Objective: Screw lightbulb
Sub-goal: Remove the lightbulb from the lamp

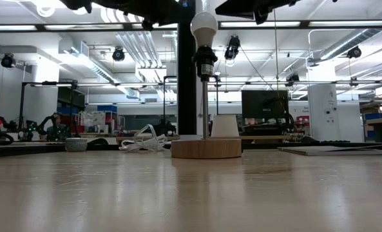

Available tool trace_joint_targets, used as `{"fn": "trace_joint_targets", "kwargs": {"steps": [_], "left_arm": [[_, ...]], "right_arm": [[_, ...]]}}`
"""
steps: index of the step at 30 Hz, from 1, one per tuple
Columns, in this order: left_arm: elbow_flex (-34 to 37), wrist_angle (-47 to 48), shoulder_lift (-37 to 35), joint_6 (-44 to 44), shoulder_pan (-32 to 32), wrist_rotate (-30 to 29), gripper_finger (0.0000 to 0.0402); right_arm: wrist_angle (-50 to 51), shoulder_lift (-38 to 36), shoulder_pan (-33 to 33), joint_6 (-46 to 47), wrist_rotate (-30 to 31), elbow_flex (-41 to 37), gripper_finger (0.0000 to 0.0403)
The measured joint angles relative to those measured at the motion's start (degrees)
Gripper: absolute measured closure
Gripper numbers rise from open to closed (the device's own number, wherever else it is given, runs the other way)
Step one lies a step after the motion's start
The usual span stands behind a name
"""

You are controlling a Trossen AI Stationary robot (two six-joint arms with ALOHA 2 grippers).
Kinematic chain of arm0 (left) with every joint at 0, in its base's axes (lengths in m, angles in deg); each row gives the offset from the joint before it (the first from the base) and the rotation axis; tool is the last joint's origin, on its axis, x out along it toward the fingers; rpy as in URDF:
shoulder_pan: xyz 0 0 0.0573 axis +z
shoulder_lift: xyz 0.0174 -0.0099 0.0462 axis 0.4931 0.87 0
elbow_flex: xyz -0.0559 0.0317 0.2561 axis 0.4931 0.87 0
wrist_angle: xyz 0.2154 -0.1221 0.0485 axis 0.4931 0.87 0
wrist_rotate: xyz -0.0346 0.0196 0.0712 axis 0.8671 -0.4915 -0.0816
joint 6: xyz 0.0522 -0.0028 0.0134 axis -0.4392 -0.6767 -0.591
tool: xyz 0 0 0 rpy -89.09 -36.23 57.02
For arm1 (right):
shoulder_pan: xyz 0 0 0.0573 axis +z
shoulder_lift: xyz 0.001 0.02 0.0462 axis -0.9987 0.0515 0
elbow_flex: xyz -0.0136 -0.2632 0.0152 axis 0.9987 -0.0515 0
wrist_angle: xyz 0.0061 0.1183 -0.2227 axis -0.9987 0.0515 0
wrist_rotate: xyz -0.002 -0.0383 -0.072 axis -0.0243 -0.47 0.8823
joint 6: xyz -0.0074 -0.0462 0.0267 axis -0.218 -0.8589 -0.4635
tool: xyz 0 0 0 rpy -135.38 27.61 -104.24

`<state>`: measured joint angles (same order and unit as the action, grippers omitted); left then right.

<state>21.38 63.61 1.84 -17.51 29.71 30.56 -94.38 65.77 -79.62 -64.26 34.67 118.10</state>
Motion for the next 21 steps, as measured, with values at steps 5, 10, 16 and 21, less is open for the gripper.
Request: {"fn": "trace_joint_targets", "kwargs": {"steps": [5,10,16,21], "left_arm": [[0.0,-0.5,0.6,-0.1,0.0,2.6,0.0401],[0.0,-0.3,0.6,-0.1,0.0,3.0,0.0401],[0.0,-0.1,0.5,-0.1,-0.3,4.8,0.0401],[0.0,0.2,0.0,0.0,-0.4,4.1,0.0401]], "right_arm": [[0.2,0.8,-0.8,0.4,0.5,0.0,0.0401],[0.0,1.0,-1.3,0.4,2.3,0.0,0.0401],[0.2,1.0,-1.4,0.3,6.9,0.0,0.0401],[0.1,1.0,-1.5,-0.5,7.2,0.0,0.0401]]}}
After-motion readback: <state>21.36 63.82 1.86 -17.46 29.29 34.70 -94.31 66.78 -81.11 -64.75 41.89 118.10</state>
